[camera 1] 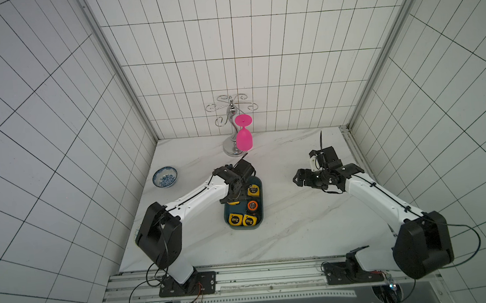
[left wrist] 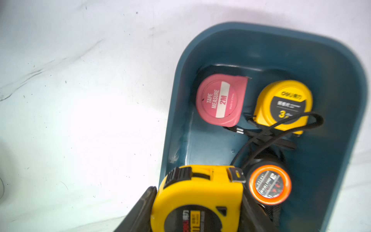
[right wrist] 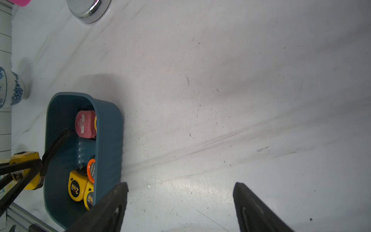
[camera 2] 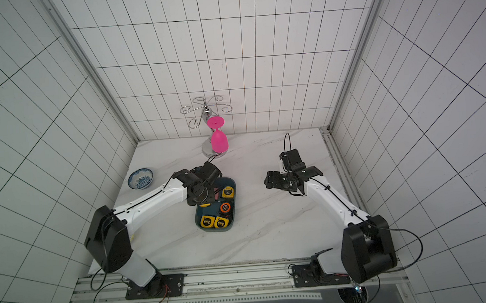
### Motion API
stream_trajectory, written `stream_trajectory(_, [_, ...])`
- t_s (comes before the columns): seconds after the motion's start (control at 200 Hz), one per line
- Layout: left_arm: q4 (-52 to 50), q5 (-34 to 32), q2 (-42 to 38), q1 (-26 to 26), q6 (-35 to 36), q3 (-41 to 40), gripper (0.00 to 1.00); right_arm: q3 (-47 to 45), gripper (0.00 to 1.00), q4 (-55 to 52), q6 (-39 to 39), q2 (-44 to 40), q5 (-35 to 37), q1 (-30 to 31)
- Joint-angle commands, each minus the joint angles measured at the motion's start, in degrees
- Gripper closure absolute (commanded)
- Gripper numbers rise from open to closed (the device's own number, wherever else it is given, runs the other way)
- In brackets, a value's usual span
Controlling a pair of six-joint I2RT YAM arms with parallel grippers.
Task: Take the tape measure out of the storage box
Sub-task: Pick up the tape measure from the storage box, then place the tape measure at the center of the board.
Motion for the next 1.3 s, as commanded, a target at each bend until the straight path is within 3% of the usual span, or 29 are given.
stream_trajectory(0.0, [1.62,2.86,-3.75,0.1,-3.6,3.15,0.95,-3.12,0.14,7.09,3.09,-3.59,-3.54,2.23])
stream_trajectory(0.11, [3.88,6.03,-4.5,-0.3,-7.29,4.5,1.0,-7.62,0.14,14.49,6.35,-6.44,-4.17,5.38])
stream_trajectory(0.26, [10.23,10.9,-4.11,-0.33,-12.51,4.54,1.0,-14.25,0.14,25.73,10.04,-9.62,-2.83,10.28])
stream_trajectory(0.445, [14.57,17.49,-0.6,-0.33,-17.21,7.49,1.0,-18.77,0.15,36.26,9.27,-10.48,-1.17,15.13])
stream_trajectory(0.65, [16.97,23.68,1.54,-0.33,-20.7,8.86,1.0,-21.67,0.16,47.18,8.28,-8.45,-0.66,16.54])
stream_trajectory(1.015, [18.99,26.01,2.87,-0.86,-21.98,9.28,1.0,-21.31,0.23,58.84,7.89,-1.55,-4.79,16.73])
stream_trajectory(1.295, [20.83,26.3,5.05,-0.95,-21.67,10.54,1.0,-22.53,0.26,61.77,8.54,-0.62,-5.66,16.92])
